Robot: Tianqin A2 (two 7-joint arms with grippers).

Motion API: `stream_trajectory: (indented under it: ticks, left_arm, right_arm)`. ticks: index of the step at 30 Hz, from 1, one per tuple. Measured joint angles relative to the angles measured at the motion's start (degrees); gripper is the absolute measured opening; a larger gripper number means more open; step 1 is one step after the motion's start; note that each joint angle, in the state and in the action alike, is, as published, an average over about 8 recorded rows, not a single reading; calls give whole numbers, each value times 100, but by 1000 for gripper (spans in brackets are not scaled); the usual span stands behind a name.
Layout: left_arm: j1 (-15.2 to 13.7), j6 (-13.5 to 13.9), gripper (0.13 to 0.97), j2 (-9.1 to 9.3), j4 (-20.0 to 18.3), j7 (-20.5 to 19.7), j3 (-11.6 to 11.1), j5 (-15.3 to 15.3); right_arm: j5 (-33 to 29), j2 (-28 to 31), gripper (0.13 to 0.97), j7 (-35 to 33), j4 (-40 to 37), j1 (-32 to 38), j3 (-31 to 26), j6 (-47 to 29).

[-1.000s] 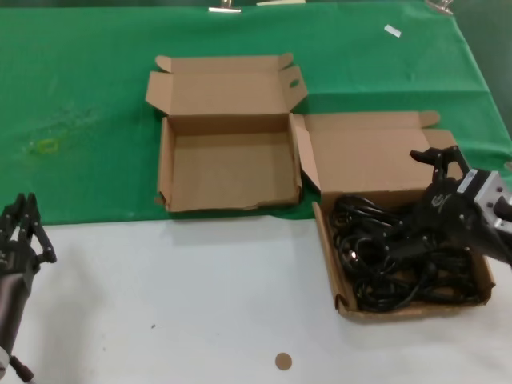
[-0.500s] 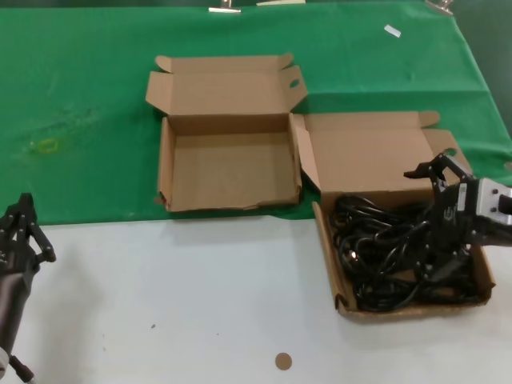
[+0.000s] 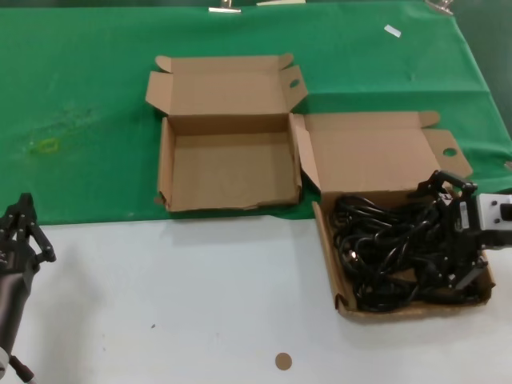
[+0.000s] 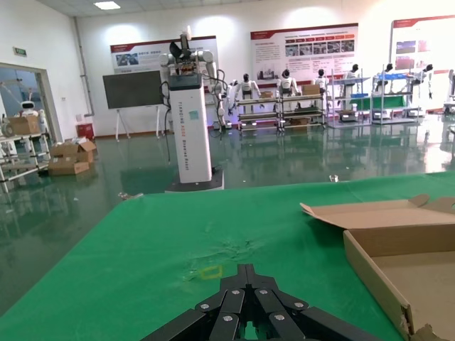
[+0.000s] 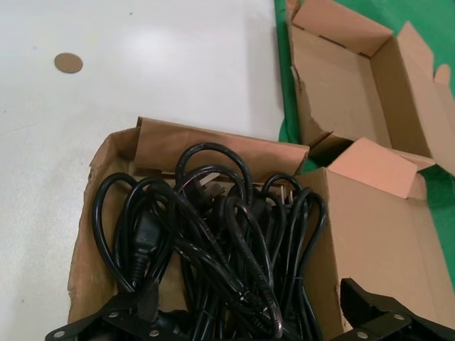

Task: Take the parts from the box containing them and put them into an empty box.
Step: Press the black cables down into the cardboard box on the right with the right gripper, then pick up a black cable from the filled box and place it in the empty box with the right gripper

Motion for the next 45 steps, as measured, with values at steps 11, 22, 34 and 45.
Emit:
stream_trajectory:
  ticks: [11, 22, 34, 45]
  left_arm:
    - [0, 0, 144, 0, 0, 0, 0, 0]
    - [0, 0, 144, 0, 0, 0, 0, 0]
    - [0, 0, 144, 0, 0, 0, 0, 0]
    - [0, 0, 144, 0, 0, 0, 0, 0]
  right_arm:
    - [-466, -410, 832, -239, -314, 62, 257, -316]
    - [-821, -614, 658, -240, -350, 36, 475, -351]
    - [-1062, -690, 395, -195, -307, -27, 628, -428]
    - [-1138, -643, 250, -60, -98, -53, 739, -618]
